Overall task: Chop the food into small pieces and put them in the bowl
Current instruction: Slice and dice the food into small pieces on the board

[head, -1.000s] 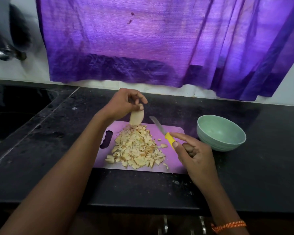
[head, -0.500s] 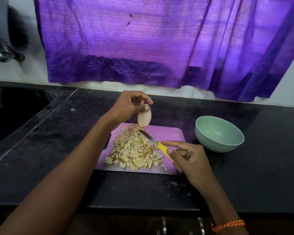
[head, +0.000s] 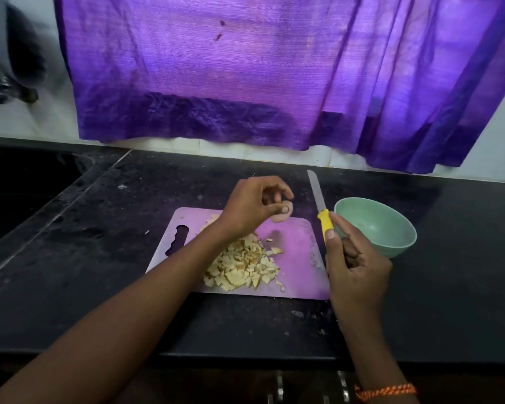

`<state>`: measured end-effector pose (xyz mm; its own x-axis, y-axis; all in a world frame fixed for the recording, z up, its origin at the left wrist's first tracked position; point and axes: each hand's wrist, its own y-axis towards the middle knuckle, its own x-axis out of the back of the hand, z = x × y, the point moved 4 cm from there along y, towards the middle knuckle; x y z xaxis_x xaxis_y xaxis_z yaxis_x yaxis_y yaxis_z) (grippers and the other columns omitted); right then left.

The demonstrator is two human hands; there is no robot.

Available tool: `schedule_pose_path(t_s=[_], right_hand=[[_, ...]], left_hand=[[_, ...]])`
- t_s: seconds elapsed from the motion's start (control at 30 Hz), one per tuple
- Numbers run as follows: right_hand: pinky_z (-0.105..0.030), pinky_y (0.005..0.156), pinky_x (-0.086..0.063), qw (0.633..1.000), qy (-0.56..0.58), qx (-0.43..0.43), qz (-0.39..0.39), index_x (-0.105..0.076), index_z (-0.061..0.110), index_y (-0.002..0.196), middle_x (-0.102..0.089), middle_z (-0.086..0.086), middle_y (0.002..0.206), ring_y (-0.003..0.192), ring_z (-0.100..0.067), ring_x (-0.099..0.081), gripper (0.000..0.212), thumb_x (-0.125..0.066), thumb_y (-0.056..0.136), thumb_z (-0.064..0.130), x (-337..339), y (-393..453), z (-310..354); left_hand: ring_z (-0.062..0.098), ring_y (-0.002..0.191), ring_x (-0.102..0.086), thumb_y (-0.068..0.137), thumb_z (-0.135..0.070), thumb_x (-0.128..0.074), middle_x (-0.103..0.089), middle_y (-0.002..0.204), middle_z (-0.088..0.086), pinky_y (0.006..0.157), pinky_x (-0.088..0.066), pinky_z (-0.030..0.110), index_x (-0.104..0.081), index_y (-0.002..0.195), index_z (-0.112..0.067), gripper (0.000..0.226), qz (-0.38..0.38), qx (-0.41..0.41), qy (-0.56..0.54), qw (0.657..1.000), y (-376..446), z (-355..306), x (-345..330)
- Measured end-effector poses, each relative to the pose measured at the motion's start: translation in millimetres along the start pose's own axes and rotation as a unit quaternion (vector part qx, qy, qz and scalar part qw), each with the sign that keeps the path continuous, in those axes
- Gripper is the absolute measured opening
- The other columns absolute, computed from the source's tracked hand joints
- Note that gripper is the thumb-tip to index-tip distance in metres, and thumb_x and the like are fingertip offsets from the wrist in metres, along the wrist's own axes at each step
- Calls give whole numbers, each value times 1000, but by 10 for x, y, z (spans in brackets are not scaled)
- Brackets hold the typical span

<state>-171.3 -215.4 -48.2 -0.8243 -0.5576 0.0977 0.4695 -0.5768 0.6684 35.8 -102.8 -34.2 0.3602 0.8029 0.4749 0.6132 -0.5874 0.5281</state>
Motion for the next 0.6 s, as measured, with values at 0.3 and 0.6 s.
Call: schedule_pose_path(t_s=[0.3, 0.6], right_hand=[[-8, 91, -48, 999, -44, 9, 16, -69, 16, 131, -71, 16, 115, 108, 3, -67, 31, -65, 100, 15, -26, 29, -14], [-11, 86, -51, 998, -55, 4, 35, -71, 15, 130, -73, 16, 111, 102, 2, -69, 29, -65, 101, 16, -43, 47, -84]], left_hand=[[4, 86, -75, 86, -23, -90, -80, 92, -11, 82, -65, 34, -81, 102, -22, 19, 146, 10, 54, 988, -66, -76, -68], [6, 88, -67, 87, -33, -88, -75, 97, -14, 81, -59, 39, -82, 91, -29, 8, 312, 30, 142, 939, -169, -26, -116]])
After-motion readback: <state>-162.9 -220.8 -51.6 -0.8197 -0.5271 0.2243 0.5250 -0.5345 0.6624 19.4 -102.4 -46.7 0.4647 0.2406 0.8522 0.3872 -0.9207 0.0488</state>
